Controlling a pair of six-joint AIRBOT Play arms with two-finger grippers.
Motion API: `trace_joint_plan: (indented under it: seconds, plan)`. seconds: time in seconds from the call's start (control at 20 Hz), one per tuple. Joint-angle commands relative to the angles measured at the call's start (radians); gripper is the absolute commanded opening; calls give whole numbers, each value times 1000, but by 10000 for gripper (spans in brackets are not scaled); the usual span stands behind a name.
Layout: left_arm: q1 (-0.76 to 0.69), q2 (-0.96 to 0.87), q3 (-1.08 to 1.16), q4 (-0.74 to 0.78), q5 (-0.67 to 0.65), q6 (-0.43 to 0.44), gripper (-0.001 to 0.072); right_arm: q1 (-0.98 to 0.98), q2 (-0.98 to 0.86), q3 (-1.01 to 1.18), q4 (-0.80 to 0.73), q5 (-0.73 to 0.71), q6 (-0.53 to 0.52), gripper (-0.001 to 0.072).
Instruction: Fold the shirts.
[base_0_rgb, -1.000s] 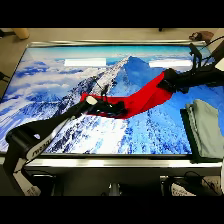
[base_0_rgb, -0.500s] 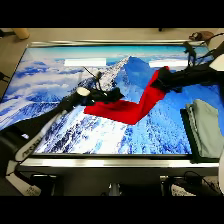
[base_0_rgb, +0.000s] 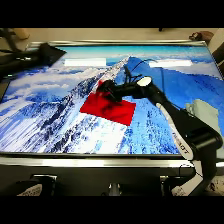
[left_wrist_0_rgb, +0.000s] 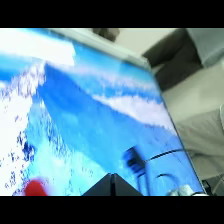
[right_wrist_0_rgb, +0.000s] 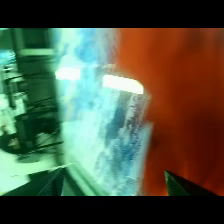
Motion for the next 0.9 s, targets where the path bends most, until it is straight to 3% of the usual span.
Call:
trace_joint_plan:
  seconds: [0.0, 0.15, 0.35, 0.4, 0.45, 0.6, 0.75, 0.8, 0.85]
  plan:
    - [79, 148, 0, 76, -42, 0, 23, 19, -68, 1, 180, -34, -101, 691]
    - [87, 172, 0, 157, -101, -4, 24, -114, 5, 1, -26, 132, -43, 691]
    - [87, 164, -20, 242, -137, -4, 24, -309, 79, -9, -726, 412, 261, 669]
    - [87, 164, -35, 246, -138, -4, 24, -324, 79, -41, -809, 454, 288, 658]
    - [85, 164, -52, 245, -137, -5, 24, -327, 78, -85, -811, 452, 283, 655]
    - [80, 164, -102, 245, -139, -30, 24, -286, 49, -182, -629, 320, 212, 655]
    - [80, 165, -112, 245, -141, -30, 24, -219, -4, -187, -516, 208, 212, 636]
    - [80, 165, -112, 245, -141, -30, 24, -202, -14, -187, -470, 165, 213, 542]
    - [80, 164, -112, 245, -141, -30, 24, -195, -16, -187, -413, 133, 203, 340]
